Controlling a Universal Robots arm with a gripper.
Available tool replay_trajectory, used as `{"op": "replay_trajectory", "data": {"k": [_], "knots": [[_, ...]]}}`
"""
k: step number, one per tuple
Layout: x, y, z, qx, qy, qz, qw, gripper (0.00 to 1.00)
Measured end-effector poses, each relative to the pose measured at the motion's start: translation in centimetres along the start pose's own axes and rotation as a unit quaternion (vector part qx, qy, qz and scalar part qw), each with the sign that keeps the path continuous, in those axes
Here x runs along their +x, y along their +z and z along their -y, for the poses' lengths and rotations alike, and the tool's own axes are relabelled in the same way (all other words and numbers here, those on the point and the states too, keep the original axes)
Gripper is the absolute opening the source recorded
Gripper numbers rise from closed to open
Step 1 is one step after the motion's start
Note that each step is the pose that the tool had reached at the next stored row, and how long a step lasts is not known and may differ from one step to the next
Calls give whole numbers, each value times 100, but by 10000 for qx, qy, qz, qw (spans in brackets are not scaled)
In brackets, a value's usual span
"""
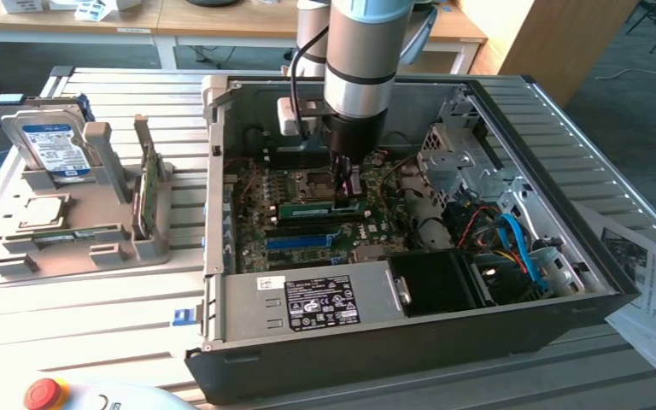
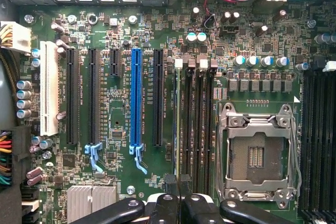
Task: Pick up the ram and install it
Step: 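Insert the ram into the slot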
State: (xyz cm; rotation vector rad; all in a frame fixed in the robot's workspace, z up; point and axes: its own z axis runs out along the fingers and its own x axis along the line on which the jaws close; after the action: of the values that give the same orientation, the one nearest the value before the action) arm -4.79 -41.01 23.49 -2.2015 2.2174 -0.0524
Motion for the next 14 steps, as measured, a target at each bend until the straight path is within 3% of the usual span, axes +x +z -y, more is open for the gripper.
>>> {"op": "replay_trajectory", "data": {"k": [10,14], "knots": [[0,2,0,8,-1,-22,10000,11],[0,1,0,13,-1,-16,10000,11]]}}
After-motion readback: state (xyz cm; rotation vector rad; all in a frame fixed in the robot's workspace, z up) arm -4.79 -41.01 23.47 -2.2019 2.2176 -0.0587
